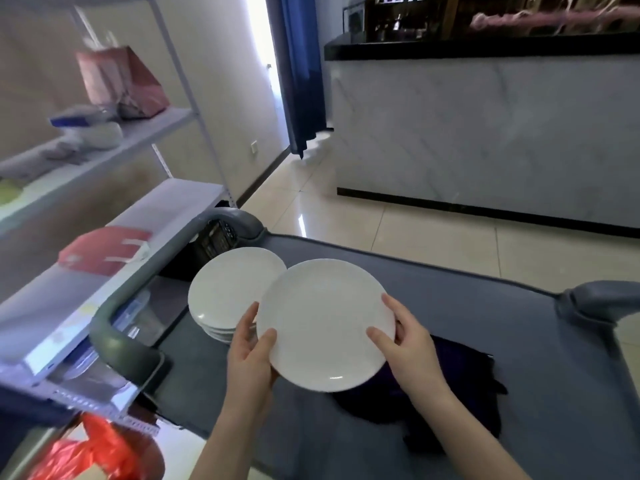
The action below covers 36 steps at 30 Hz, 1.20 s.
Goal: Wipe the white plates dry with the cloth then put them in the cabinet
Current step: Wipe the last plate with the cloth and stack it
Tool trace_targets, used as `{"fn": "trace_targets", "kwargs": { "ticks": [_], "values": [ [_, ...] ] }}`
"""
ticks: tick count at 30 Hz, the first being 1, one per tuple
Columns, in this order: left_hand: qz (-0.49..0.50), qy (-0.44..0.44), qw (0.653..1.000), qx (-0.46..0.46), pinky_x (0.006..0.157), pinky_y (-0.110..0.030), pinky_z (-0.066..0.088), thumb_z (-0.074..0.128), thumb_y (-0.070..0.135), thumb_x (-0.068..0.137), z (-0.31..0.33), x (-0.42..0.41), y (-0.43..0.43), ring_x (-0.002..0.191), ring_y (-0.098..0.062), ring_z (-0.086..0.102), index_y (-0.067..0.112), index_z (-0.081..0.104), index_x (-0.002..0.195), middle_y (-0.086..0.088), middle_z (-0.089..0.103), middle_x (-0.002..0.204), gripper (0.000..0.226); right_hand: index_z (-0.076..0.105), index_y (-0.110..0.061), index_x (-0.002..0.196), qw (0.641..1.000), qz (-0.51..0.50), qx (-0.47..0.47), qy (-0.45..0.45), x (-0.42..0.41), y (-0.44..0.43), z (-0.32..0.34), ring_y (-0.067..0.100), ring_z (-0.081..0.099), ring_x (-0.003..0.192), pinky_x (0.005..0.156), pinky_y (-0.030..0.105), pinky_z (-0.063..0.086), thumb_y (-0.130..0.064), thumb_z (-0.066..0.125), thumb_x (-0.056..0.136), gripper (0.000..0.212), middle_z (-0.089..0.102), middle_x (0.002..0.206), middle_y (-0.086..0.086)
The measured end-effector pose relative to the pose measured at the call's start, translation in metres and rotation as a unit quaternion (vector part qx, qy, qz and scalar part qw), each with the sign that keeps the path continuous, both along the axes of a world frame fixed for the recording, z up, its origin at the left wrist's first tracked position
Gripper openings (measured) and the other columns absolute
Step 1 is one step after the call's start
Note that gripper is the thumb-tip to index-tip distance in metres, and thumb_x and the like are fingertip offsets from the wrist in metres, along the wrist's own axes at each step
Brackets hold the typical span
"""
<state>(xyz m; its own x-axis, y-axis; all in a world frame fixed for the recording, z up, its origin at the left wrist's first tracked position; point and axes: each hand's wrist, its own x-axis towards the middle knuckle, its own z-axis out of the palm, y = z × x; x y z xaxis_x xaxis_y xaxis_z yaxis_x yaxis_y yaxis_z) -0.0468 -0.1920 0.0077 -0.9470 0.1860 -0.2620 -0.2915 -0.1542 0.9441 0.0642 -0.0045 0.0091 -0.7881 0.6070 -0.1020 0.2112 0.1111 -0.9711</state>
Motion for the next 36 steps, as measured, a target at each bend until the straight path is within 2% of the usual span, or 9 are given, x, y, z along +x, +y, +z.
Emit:
{"fn": "trace_targets", "kwargs": {
  "ticks": [4,7,10,16,22,24,29,32,36],
  "values": [
    [0.028,0.070,0.993,-0.091,0.094,-0.042,0.051,0.045,0.014,0.099,-0.004,-0.042,-0.023,0.114,-0.019,0.058,0.042,0.048,0.133,0.009,0.059,0.124,0.043,0.046,-0.027,0.144,0.999,0.023,-0.029,0.011,-0.038,-0.029,-0.001,0.009,0.054,0.128,0.109,0.039,0.045,-0.003,0.065,0.089,0.063,0.056,0.139,-0.012],
    [0.024,0.102,0.985,-0.141,0.090,-0.033,0.042,0.050,0.026,0.097,-0.008,-0.078,-0.039,0.113,-0.012,0.054,0.044,0.045,0.136,0.024,0.054,0.120,0.043,0.046,-0.026,0.144,1.000,0.023,-0.020,0.002,-0.071,-0.053,-0.005,0.009,0.051,0.130,0.111,0.039,0.043,0.001,0.063,0.089,0.063,0.054,0.141,-0.011],
    [-0.003,0.115,0.975,-0.191,0.095,-0.033,0.038,0.046,0.039,0.083,-0.013,-0.112,-0.056,0.118,-0.013,0.048,0.041,0.040,0.141,0.017,0.049,0.129,0.058,0.045,-0.023,0.145,1.000,0.011,-0.017,-0.016,-0.107,-0.074,-0.010,0.013,0.046,0.136,0.114,0.042,0.040,0.000,0.062,0.090,0.063,0.049,0.146,-0.009],
    [-0.045,0.123,0.969,-0.209,0.110,-0.052,0.038,0.044,0.029,0.080,-0.027,-0.169,-0.078,0.136,-0.023,0.039,0.036,0.035,0.144,-0.001,0.035,0.152,0.065,0.042,-0.029,0.147,0.998,-0.022,0.018,-0.048,-0.171,-0.106,-0.023,0.010,0.041,0.137,0.115,0.037,0.038,-0.007,0.063,0.091,0.063,0.043,0.150,-0.013],
    [-0.071,0.114,0.963,-0.235,0.115,-0.033,0.022,0.043,0.015,0.099,-0.046,-0.201,-0.084,0.146,-0.006,0.014,0.035,0.023,0.152,0.006,0.002,0.165,0.060,0.043,-0.027,0.147,0.994,-0.064,0.043,-0.072,-0.205,-0.123,-0.039,-0.004,0.028,0.138,0.111,0.017,0.024,-0.006,0.065,0.090,0.064,0.034,0.150,-0.022],
    [-0.080,0.104,0.963,-0.234,0.118,-0.038,0.023,0.042,0.013,0.100,-0.049,-0.205,-0.083,0.148,-0.010,0.014,0.035,0.020,0.153,0.009,-0.001,0.165,0.061,0.043,-0.028,0.146,0.992,-0.079,0.053,-0.083,-0.208,-0.125,-0.044,-0.005,0.024,0.141,0.111,0.017,0.022,-0.006,0.065,0.090,0.064,0.031,0.148,-0.025],
    [-0.100,0.116,0.959,-0.239,0.122,-0.045,0.016,0.040,0.004,0.098,-0.052,-0.210,-0.080,0.151,-0.012,0.008,0.023,0.019,0.154,0.007,0.012,0.163,0.063,0.037,-0.031,0.150,0.989,-0.080,0.063,-0.105,-0.207,-0.126,-0.049,-0.009,0.021,0.139,0.112,0.019,0.023,-0.010,0.063,0.092,0.067,0.023,0.150,-0.032],
    [-0.109,0.128,0.957,-0.237,0.120,-0.042,0.025,0.042,-0.001,0.094,-0.050,-0.214,-0.082,0.143,-0.015,0.027,0.016,0.025,0.152,0.002,0.030,0.155,0.062,0.032,-0.032,0.151,0.989,-0.069,0.066,-0.113,-0.206,-0.125,-0.051,-0.006,0.022,0.141,0.114,0.021,0.025,-0.012,0.063,0.093,0.069,0.017,0.153,-0.031],
    [-0.139,0.089,0.958,-0.236,0.090,-0.029,0.050,0.049,0.003,0.089,-0.042,-0.224,-0.090,0.115,-0.013,0.055,0.032,0.037,0.133,0.009,0.055,0.127,0.054,0.029,-0.033,0.152,0.987,-0.050,0.069,-0.134,-0.207,-0.119,-0.046,0.001,0.029,0.139,0.110,0.022,0.027,-0.015,0.066,0.091,0.074,0.024,0.152,-0.025]
  ]
}}
